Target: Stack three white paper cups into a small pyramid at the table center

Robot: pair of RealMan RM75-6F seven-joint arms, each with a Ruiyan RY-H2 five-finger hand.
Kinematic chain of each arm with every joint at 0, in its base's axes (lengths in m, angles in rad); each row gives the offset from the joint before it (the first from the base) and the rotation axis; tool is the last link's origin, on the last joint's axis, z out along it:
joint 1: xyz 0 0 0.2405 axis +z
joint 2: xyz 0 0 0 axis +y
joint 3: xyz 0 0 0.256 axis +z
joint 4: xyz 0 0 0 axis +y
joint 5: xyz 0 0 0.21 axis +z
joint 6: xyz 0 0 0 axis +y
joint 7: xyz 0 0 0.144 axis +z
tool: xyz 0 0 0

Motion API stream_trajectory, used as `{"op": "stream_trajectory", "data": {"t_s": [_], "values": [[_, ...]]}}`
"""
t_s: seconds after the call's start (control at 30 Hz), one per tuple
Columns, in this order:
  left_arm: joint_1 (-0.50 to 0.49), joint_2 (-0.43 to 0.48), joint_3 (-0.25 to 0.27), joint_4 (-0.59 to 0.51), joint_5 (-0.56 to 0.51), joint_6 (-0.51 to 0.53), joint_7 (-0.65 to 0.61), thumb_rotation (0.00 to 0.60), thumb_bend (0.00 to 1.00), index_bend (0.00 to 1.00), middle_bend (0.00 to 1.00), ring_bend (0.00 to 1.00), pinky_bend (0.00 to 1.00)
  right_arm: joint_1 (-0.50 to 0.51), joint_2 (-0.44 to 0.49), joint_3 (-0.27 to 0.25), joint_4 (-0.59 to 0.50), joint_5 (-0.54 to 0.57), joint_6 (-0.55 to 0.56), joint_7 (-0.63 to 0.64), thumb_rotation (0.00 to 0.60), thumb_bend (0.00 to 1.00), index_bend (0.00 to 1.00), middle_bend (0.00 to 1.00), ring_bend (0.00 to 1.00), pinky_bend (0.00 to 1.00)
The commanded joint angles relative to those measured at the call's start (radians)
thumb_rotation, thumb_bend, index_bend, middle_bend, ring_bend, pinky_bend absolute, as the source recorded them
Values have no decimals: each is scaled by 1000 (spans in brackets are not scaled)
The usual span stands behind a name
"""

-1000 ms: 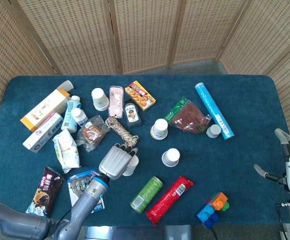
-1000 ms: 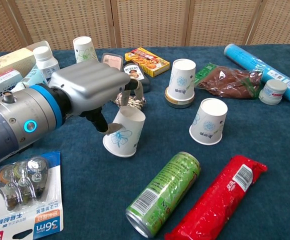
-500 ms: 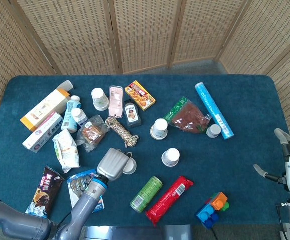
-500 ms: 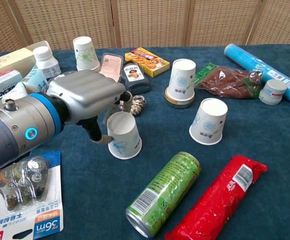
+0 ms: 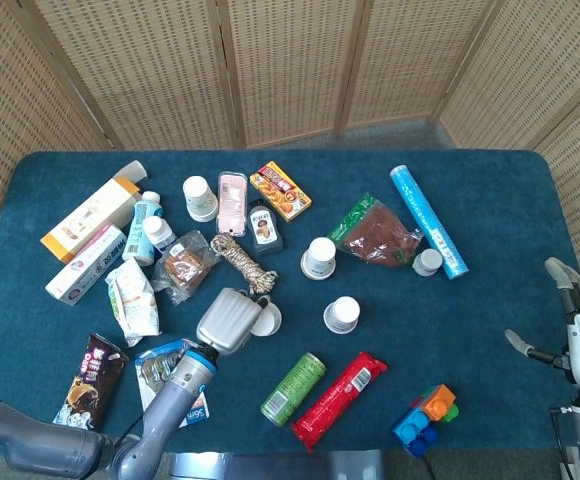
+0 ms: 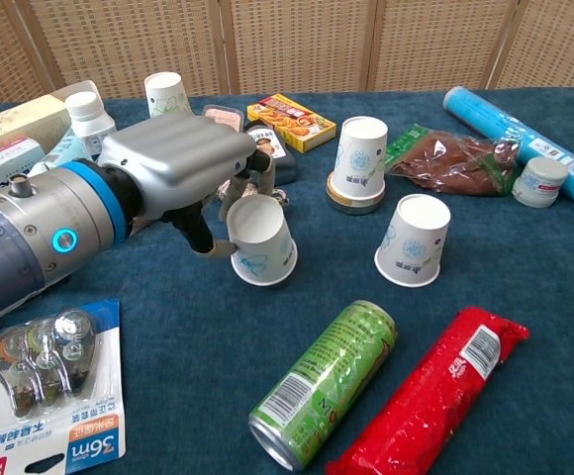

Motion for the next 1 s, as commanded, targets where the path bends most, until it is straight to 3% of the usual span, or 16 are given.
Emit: {"op": "stream_trajectory", "data": {"t_s": [0.03, 0.47, 1.0], "values": [[-7, -4, -14, 14, 13, -17, -24, 600, 297, 366, 592, 599, 727, 0, 0, 0, 1, 1, -1, -1, 600, 141, 0, 36, 96, 152], [-56, -26, -79, 47, -40, -92, -57, 600, 298, 360, 585, 585, 712, 1, -3, -1, 1, 0, -2, -11, 600, 141, 0, 39, 96, 152], [-114, -155, -136, 155, -109, -87, -67, 600, 298, 356, 578, 583, 710, -4, 1, 14, 10, 21, 5, 14, 600, 142, 0, 42, 96, 151]]}}
